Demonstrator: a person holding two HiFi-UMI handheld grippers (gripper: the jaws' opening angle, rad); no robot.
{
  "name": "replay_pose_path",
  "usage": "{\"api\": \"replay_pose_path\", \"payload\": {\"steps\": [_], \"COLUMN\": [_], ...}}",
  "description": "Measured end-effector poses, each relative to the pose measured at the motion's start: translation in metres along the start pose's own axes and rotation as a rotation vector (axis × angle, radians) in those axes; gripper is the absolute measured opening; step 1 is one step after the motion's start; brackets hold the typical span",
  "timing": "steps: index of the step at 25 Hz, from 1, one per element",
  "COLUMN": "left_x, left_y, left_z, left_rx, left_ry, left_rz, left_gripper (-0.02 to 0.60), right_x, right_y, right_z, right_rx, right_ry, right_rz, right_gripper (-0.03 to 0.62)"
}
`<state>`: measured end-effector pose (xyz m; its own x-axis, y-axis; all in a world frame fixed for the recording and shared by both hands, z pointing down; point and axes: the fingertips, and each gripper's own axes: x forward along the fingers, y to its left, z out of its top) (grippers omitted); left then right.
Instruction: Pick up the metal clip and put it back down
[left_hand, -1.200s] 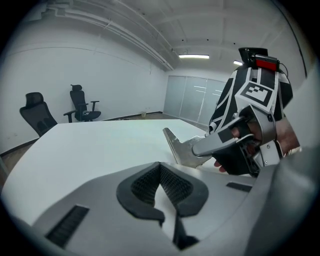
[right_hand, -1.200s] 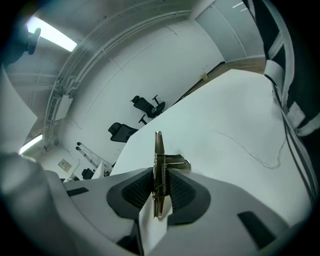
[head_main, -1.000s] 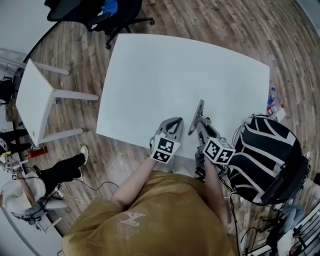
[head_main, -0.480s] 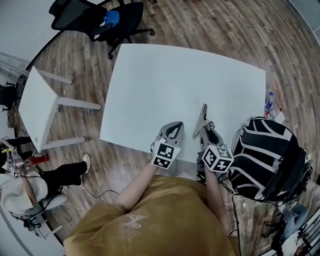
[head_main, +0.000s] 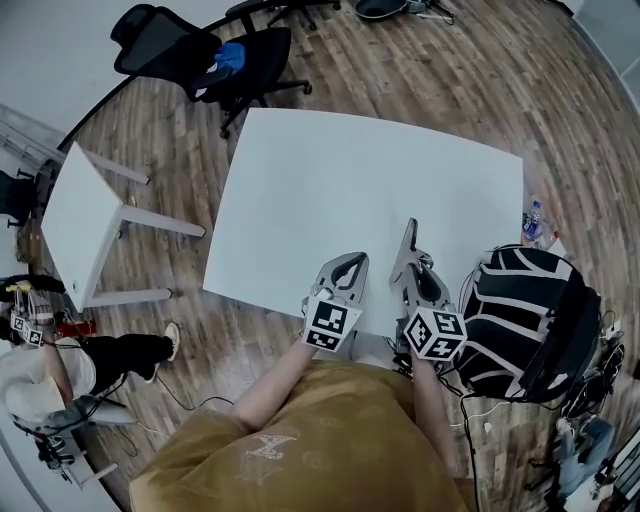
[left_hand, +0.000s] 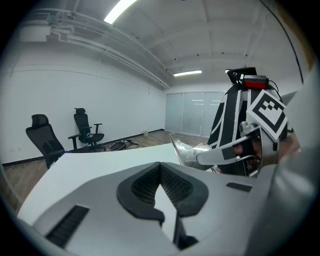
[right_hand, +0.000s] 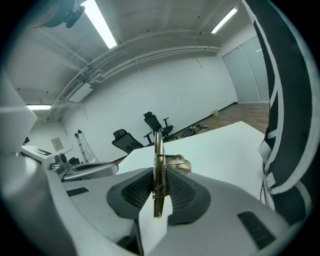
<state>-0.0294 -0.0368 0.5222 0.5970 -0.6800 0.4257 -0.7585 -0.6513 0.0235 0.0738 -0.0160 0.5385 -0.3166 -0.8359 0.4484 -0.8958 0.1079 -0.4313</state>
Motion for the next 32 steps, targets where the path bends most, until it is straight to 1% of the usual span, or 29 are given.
{"api": "replay_pose_path", "payload": {"steps": [2, 5, 8, 15, 23, 28, 32], "left_x": [-0.001, -0.004, -0.008, -0.012, -0.023, -0.035, -0.043], "left_y": [-0.001, 0.0, 0.001, -0.002, 0.0, 0.007, 0.01], "left_z": [0.006, 0.014, 0.024, 0.049, 0.071, 0.093, 0.108], "left_rx": [0.001, -0.021, -0.026, -0.024, -0.012, -0.042, -0.028], "left_ry": [-0.013, -0.029, -0.052, -0.113, -0.194, -0.264, -0.315], "left_rz": [0.002, 0.006, 0.01, 0.01, 0.019, 0.034, 0.046], "left_gripper": [0.002, 0.002, 0.002, 0.002, 0.002, 0.002, 0.002], "right_x": [-0.006, -0.015, -0.022, -0.034, -0.045, -0.061, -0.07], "right_y": [0.0, 0.003, 0.006, 0.011, 0.028, 0.041, 0.049], "right_z": [0.009, 0.025, 0.039, 0.062, 0.089, 0.113, 0.126], "right_rx": [-0.034, -0.086, -0.12, -0.169, -0.224, -0.293, -0.319], "right_ry": [-0.035, -0.094, -0.143, -0.207, -0.299, -0.404, -0.452], "right_rz": [-0.012, -0.027, -0.037, -0.05, -0.045, -0.049, -0.047], "right_gripper": [0.074, 0.074, 0.074, 0.074, 0.074, 0.074, 0.074]}}
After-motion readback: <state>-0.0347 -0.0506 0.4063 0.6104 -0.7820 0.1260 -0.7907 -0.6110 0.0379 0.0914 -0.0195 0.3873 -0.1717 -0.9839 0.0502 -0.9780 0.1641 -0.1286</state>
